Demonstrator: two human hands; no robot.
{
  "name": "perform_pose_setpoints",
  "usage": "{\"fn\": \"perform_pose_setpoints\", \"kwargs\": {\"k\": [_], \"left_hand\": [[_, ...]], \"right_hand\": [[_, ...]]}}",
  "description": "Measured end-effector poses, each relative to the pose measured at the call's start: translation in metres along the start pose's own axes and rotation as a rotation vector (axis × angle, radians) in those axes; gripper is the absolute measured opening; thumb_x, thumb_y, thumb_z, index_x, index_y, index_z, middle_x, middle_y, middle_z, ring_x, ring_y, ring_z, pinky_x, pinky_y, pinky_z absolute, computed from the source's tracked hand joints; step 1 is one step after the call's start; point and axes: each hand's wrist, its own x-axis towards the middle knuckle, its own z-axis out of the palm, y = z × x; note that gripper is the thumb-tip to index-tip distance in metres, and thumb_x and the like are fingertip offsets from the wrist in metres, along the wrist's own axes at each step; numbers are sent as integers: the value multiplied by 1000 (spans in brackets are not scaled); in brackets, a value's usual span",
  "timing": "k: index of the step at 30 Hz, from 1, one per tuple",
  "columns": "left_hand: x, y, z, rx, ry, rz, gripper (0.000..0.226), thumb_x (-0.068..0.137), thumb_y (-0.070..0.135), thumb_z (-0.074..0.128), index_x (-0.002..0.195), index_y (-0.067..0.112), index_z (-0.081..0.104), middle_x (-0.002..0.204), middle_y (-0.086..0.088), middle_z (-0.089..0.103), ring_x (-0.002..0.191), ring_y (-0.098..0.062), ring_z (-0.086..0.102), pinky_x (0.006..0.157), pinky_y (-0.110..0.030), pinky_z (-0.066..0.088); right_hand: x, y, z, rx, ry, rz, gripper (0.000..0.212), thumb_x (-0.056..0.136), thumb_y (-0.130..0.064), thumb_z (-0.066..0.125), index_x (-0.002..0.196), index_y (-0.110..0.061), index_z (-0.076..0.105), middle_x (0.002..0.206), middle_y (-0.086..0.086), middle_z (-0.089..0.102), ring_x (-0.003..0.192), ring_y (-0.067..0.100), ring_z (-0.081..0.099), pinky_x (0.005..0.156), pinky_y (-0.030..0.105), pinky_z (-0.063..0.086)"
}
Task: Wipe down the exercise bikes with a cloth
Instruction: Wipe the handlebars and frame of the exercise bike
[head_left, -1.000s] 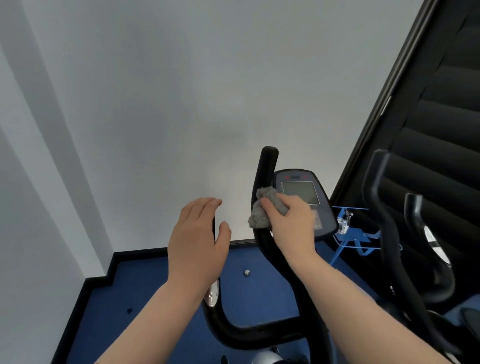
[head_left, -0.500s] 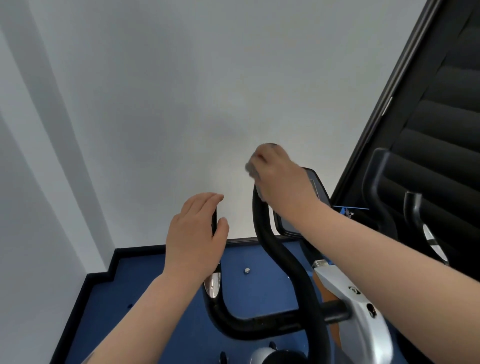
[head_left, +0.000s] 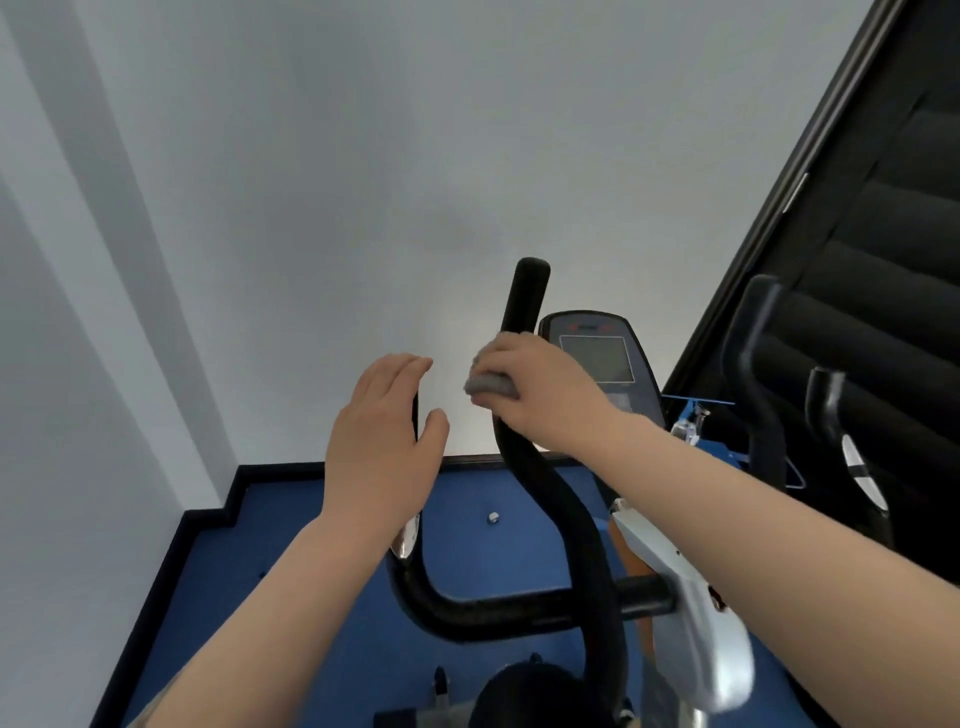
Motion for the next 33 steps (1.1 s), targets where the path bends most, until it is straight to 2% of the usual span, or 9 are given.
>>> {"fn": "perform_pose_setpoints", "kwargs": {"k": [3, 11, 15, 19, 22, 26, 28, 31, 33], "left_hand": [[-17, 12, -3, -74, 20, -51, 50, 91, 26, 50, 141, 23, 40, 149, 12, 34, 140, -2, 19, 112, -25, 19], [-111, 49, 3, -310, -190, -188, 41, 89, 36, 49, 129, 43, 48, 129, 30, 48, 119, 17, 37, 100, -17, 33], [-136, 67, 7, -171, -260, -73, 40, 89, 36, 46, 129, 41, 49, 125, 31, 46, 121, 14, 34, 95, -6, 25], [-141, 70, 11, 49, -336, -13, 46, 90, 43, 37, 134, 33, 46, 132, 18, 50, 125, 0, 38, 108, -19, 22], [-141, 69, 15, 261, -408, 73, 49, 91, 48, 27, 132, 31, 46, 133, 18, 51, 129, -1, 36, 116, -25, 7], [-140, 71, 16, 315, -427, 68, 55, 89, 52, 20, 128, 31, 52, 126, 18, 56, 127, 0, 41, 117, -27, 3], [-140, 71, 16, 317, -429, 59, 53, 90, 51, 22, 127, 30, 53, 124, 18, 57, 126, -1, 41, 117, -27, 4], [-139, 73, 15, 310, -429, 48, 45, 91, 48, 28, 123, 31, 55, 121, 18, 58, 122, -1, 44, 117, -27, 6], [-139, 72, 14, 300, -422, 39, 44, 91, 48, 29, 122, 31, 56, 120, 19, 59, 121, -1, 46, 117, -27, 7]], "right_hand": [[-30, 10, -9, 275, -79, 17, 20, 82, -23, 71, 100, -16, 73, 108, -6, 61, 101, 7, 57, 94, 24, 43], [-122, 22, -6, 573, -72, 124, 21, 78, -12, 76, 98, -15, 74, 101, -7, 63, 97, 5, 60, 90, 20, 46], [-173, 9, 5, 599, 59, 211, 21, 76, -12, 77, 95, -19, 75, 101, -10, 63, 98, 3, 60, 88, 12, 43], [-211, -14, 20, 575, 189, 245, 21, 76, -13, 77, 93, -23, 74, 98, -12, 61, 97, 1, 58, 84, 7, 41], [-230, -22, 23, 654, 214, 345, 21, 75, -13, 78, 91, -25, 74, 95, -12, 63, 96, 4, 60, 84, 9, 43], [-231, -4, 8, 434, 488, 586, 17, 82, -20, 72, 98, -23, 69, 97, -11, 58, 93, -5, 55, 80, 3, 38], [-220, 3, 0, 294, 395, 631, 23, 88, -20, 62, 111, -20, 63, 107, -6, 51, 98, -2, 50, 82, 4, 35], [-204, -14, 13, 170, 84, 553, 32, 86, -16, 48, 116, -19, 55, 115, 1, 51, 107, 17, 45, 92, 28, 39], [-207, -25, 21, 207, 27, 505, 43, 85, -12, 48, 127, -20, 49, 123, 0, 51, 113, 17, 41, 95, 26, 34]]}}
